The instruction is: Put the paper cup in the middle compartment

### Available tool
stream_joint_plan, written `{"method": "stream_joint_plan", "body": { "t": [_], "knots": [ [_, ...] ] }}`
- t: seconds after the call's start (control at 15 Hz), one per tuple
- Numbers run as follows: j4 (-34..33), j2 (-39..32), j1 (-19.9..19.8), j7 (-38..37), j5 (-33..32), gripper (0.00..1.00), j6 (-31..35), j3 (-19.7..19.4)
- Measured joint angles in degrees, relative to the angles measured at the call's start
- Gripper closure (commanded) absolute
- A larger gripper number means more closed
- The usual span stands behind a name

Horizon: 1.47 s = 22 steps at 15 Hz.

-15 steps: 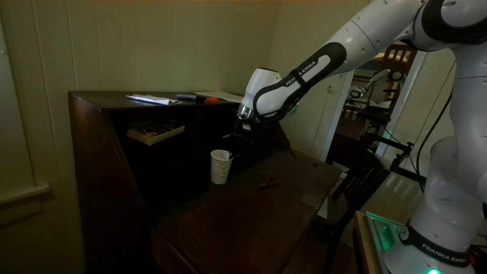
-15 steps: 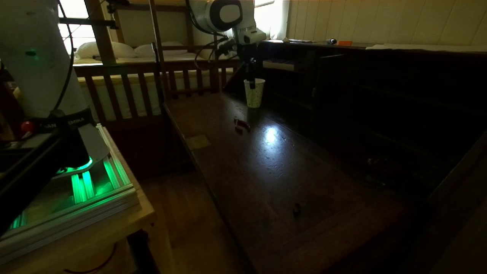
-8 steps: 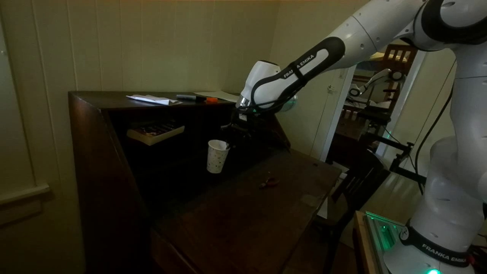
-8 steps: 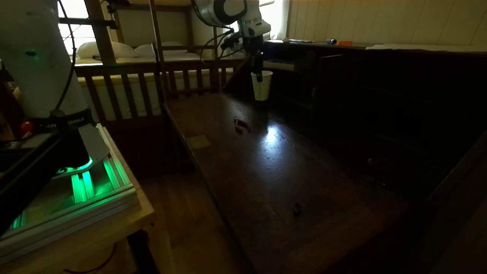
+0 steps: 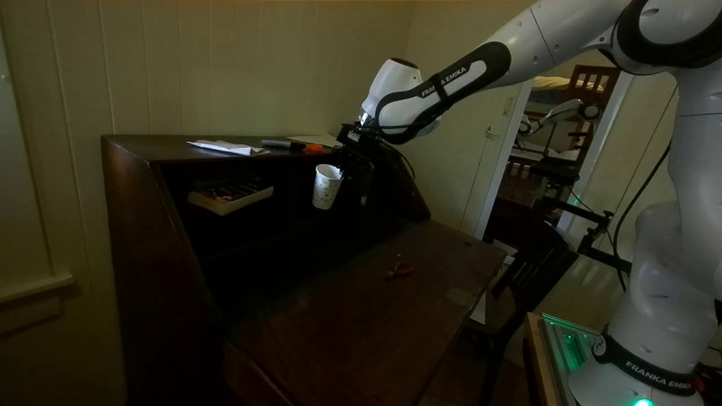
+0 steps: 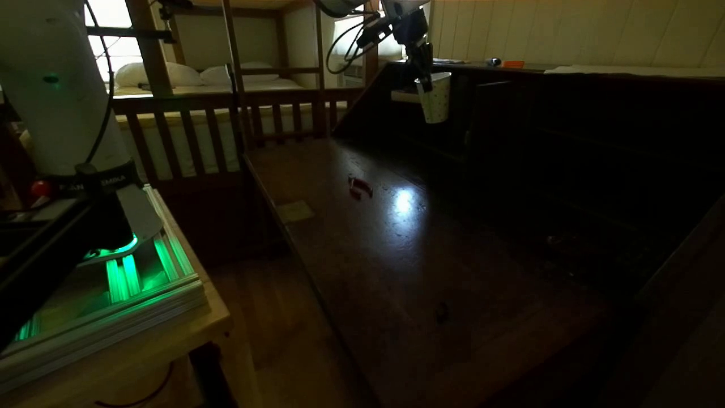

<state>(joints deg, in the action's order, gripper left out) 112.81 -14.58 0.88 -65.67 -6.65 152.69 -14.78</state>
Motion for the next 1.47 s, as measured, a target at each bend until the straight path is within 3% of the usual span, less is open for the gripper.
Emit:
{"method": "stream_joint_plan", "body": {
  "t": [0.2, 0.93, 1.47],
  "knots": [
    [0.0, -0.5, 0.0, -4.1, -2.5, 0.99, -1.7, -1.7],
    [-0.2, -3.1, 0.0, -5.7, -2.5, 0.99, 1.0, -1.4],
    [-7.2, -10.5, -0.5, -5.8, -0.1, 0.99, 4.6, -1.5]
  ]
}}
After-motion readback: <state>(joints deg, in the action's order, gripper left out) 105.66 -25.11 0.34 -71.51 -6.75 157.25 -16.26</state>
